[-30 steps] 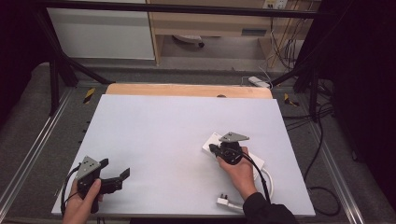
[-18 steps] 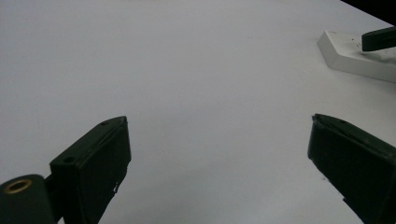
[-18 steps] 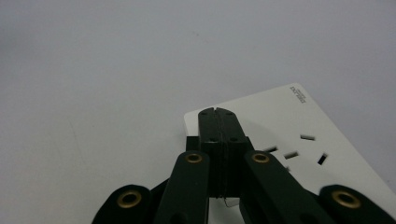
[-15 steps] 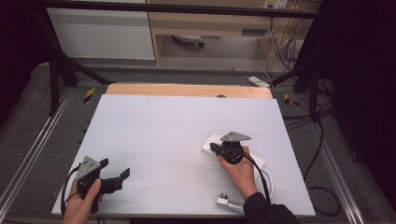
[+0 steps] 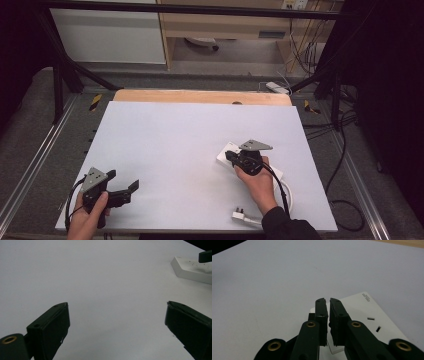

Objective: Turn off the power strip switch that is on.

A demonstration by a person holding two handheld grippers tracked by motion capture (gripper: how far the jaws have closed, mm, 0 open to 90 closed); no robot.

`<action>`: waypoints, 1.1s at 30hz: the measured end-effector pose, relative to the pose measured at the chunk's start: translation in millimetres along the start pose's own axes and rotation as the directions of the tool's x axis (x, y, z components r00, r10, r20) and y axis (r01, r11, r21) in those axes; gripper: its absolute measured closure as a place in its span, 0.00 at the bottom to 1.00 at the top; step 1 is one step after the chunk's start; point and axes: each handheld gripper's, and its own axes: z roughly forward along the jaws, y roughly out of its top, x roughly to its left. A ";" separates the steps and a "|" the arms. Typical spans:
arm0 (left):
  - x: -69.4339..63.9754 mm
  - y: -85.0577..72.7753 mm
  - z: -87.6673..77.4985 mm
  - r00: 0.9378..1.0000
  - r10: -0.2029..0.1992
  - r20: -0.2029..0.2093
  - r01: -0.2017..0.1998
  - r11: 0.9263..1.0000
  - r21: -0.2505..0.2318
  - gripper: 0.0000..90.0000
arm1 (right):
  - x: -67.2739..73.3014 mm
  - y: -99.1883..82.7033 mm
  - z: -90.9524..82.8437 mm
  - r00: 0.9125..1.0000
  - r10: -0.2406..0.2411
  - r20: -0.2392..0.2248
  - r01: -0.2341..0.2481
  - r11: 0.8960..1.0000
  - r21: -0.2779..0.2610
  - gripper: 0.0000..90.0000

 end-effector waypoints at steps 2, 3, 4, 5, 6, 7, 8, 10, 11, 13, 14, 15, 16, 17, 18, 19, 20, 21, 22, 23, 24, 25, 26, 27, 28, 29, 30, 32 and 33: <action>0.0 0.0 0.0 1.000 0.002 0.000 -0.002 1.000 0.000 0.07 | -0.4 0.2 -0.6 1.000 0.001 0.002 -0.001 1.000 -0.003 0.91; 0.0 0.0 0.0 1.000 0.003 0.000 -0.003 1.000 0.000 0.07 | -0.3 0.5 -1.1 1.000 0.002 0.000 -0.002 1.000 -0.004 0.90; 0.0 0.0 0.1 1.000 0.003 0.000 -0.003 1.000 0.000 0.07 | -0.4 0.7 -1.6 1.000 0.000 0.000 0.000 1.000 -0.007 0.89; 0.0 0.0 0.1 1.000 0.002 0.000 -0.002 1.000 0.001 0.07 | -0.4 1.0 -2.0 1.000 -0.002 -0.001 0.002 1.000 -0.011 0.88; 0.0 0.0 0.0 1.000 0.002 0.000 -0.002 1.000 0.001 0.07 | -0.4 1.3 -2.5 1.000 -0.002 -0.002 0.002 1.000 -0.014 0.86; 0.0 0.0 0.0 1.000 0.002 -0.001 -0.002 1.000 0.000 0.07 | -0.3 1.6 -3.3 1.000 0.000 -0.001 0.000 1.000 -0.014 0.84; -0.1 0.0 0.0 1.000 0.001 0.000 -0.001 1.000 0.000 0.07 | -0.3 1.9 -3.9 1.000 0.004 -0.001 -0.004 1.000 -0.018 0.83; -0.3 0.0 0.2 1.000 0.000 -0.001 0.000 1.000 -0.001 0.07 | -1.2 2.6 -5.4 1.000 0.001 0.001 -0.001 1.000 -0.023 0.80; -0.3 0.0 0.2 1.000 0.001 -0.001 -0.001 1.000 0.000 0.07 | -1.3 2.9 -6.3 1.000 0.007 0.000 -0.007 1.000 -0.026 0.78; -0.3 0.0 0.2 1.000 0.001 -0.001 -0.001 1.000 0.000 0.07 | -2.4 3.6 -7.8 1.000 0.008 0.004 -0.008 0.999 -0.031 0.74; -0.3 0.0 0.3 1.000 0.001 -0.001 -0.001 1.000 0.000 0.07 | -2.7 3.9 -8.6 1.000 0.015 0.006 -0.015 0.999 -0.031 0.72; -0.3 -0.1 0.3 1.000 0.001 -0.001 -0.001 1.000 0.000 0.07 | -3.3 4.3 -9.3 1.000 0.017 0.007 -0.017 0.999 -0.032 0.71; -0.4 -0.1 0.3 1.000 0.001 -0.001 -0.001 1.000 0.001 0.07 | -4.1 4.5 -9.9 1.000 0.016 0.008 -0.015 0.999 -0.036 0.69; -0.4 -0.1 0.3 1.000 0.001 0.000 -0.001 1.000 0.001 0.07 | -4.8 4.9 -10.7 1.000 0.019 0.010 -0.019 0.999 -0.037 0.66; -0.4 -0.1 0.3 1.000 0.000 0.000 0.000 1.000 0.001 0.07 | -5.2 5.2 -11.3 0.999 0.030 0.013 -0.030 0.999 -0.039 0.64; -0.4 -0.1 0.3 1.000 0.000 -0.001 0.000 1.000 0.001 0.07 | -6.0 5.5 -12.0 0.999 0.031 0.012 -0.031 0.999 -0.040 0.63; -0.3 -0.1 0.4 1.000 0.000 -0.001 0.000 1.000 0.001 0.07 | -6.5 5.8 -12.7 0.999 0.033 0.013 -0.032 0.999 -0.043 0.61; -0.3 -0.1 0.4 1.000 0.000 -0.001 0.000 1.000 0.001 0.07 | -7.0 6.1 -13.2 0.999 0.037 0.015 -0.036 0.998 -0.043 0.59; -0.4 -0.1 0.4 1.000 0.000 -0.001 0.000 1.000 0.001 0.07 | -7.6 6.5 -13.6 0.999 0.040 0.015 -0.039 0.998 -0.044 0.56; -0.4 -0.1 0.4 1.000 0.000 -0.001 0.000 1.000 0.002 0.07 | -8.0 6.8 -14.1 0.999 0.046 0.014 -0.045 0.998 -0.044 0.53; -0.4 -0.1 0.4 1.000 0.000 -0.001 0.000 1.000 0.001 0.07 | -8.6 7.2 -14.5 0.999 0.049 0.018 -0.049 0.998 -0.046 0.50; -0.5 -0.1 0.4 1.000 0.000 -0.001 0.000 1.000 0.002 0.07 | -9.2 7.6 -15.2 0.998 0.051 0.020 -0.050 0.998 -0.047 0.47; -0.5 -0.1 0.4 1.000 0.000 -0.001 0.000 1.000 0.002 0.07 | -9.6 8.0 -15.7 0.998 0.056 0.022 -0.055 0.997 -0.050 0.45; -0.5 -0.1 0.4 1.000 0.000 -0.001 0.000 1.000 0.002 0.07 | -10.2 8.4 -16.4 0.998 0.061 0.026 -0.059 0.997 -0.051 0.43; -0.4 -0.1 0.4 1.000 0.000 -0.001 0.000 1.000 0.003 0.07 | -11.0 8.9 -17.1 0.997 0.066 0.027 -0.064 0.996 -0.053 0.41; -0.5 -0.2 0.5 1.000 -0.001 -0.001 0.001 1.000 0.003 0.07 | -11.7 9.2 -17.7 0.997 0.071 0.026 -0.070 0.996 -0.056 0.38; -0.4 -0.2 0.5 1.000 0.000 -0.001 0.000 1.000 0.003 0.07 | -12.3 9.5 -18.5 0.997 0.077 0.027 -0.075 0.996 -0.054 0.36; -0.4 -0.1 0.4 1.000 0.001 -0.002 -0.001 1.000 0.004 0.07 | -13.4 10.0 -19.6 0.996 0.080 0.028 -0.079 0.995 -0.056 0.32; -0.5 -0.2 0.5 1.000 0.000 -0.002 0.000 1.000 0.003 0.07 | -13.9 10.3 -20.4 0.996 0.082 0.031 -0.080 0.995 -0.053 0.30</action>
